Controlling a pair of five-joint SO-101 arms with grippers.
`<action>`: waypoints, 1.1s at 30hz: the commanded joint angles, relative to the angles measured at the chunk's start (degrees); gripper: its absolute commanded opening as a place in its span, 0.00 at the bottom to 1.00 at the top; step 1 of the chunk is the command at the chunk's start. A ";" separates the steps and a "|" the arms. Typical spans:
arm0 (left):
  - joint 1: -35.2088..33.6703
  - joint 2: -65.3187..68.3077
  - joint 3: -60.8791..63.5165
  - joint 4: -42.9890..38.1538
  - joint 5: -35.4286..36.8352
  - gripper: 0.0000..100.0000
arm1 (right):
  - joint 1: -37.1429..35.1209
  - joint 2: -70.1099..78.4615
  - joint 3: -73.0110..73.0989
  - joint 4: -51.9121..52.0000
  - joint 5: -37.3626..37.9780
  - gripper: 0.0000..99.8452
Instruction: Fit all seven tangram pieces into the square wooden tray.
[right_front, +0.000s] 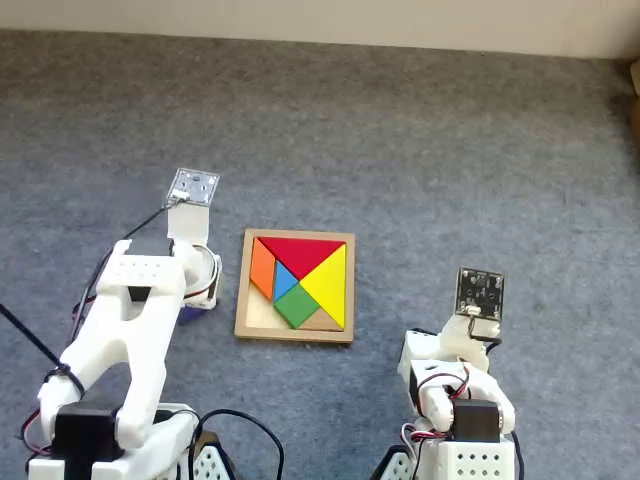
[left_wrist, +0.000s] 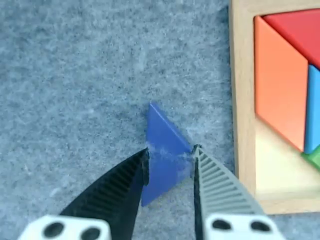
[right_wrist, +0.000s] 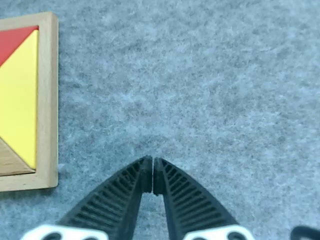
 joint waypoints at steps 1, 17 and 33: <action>0.75 -1.89 0.04 -0.44 -0.35 0.14 | 0.57 -0.66 6.81 0.22 -0.44 0.02; -1.89 -2.51 -0.75 -0.35 -0.26 0.18 | 0.57 -0.66 6.81 0.22 -0.44 0.02; -1.71 1.80 -1.10 0.79 -3.08 0.25 | 0.57 -0.66 6.81 0.22 -0.44 0.02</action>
